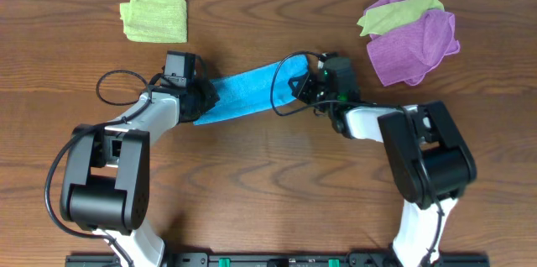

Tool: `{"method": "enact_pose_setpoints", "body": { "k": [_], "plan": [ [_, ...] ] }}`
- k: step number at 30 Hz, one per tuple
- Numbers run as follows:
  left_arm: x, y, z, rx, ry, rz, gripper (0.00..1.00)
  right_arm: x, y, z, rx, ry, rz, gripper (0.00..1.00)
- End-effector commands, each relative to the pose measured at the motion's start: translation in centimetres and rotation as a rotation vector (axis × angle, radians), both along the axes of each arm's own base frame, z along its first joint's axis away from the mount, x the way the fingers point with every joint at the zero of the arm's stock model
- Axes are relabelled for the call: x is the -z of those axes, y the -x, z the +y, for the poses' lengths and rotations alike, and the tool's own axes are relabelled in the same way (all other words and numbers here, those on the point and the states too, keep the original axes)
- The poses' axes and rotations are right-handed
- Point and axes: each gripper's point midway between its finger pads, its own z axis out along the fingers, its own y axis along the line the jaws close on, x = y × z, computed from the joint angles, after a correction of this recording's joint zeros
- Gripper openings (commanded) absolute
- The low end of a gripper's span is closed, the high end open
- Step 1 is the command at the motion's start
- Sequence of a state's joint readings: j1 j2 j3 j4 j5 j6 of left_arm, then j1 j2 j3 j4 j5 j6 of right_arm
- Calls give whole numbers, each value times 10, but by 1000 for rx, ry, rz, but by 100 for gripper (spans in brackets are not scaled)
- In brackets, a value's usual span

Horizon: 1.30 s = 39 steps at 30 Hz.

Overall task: Fold the cloth
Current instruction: 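Carry the right end of the strip left toward the left gripper, then lay the right end over the left end, folding the strip in half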

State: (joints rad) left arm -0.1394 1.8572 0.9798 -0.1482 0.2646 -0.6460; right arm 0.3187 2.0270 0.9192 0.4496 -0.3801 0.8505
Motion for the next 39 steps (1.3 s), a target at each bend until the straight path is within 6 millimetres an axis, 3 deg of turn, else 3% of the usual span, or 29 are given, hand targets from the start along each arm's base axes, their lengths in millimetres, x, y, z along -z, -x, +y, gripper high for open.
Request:
{"method": "enact_pose_setpoints", "body": {
  "k": [1, 7, 20, 28, 39],
  "plan": [
    [23, 14, 9, 3, -51, 69, 6, -51, -6, -1, -39, 25, -142, 1],
    [20, 11, 8, 0, -49, 62, 5, -86, 3, 16, -93, 19, -214, 1],
    [6, -10, 5, -1, -41, 0, 5, -107, 28, 82, -258, 37, -309, 1],
    [5, -10, 5, -1, -40, -2, 6, -106, 40, 114, -351, 76, -318, 1],
    [-13, -27, 13, -25, -37, -30, 6, -86, 57, 138, -443, 116, -284, 1]
  ]
}}
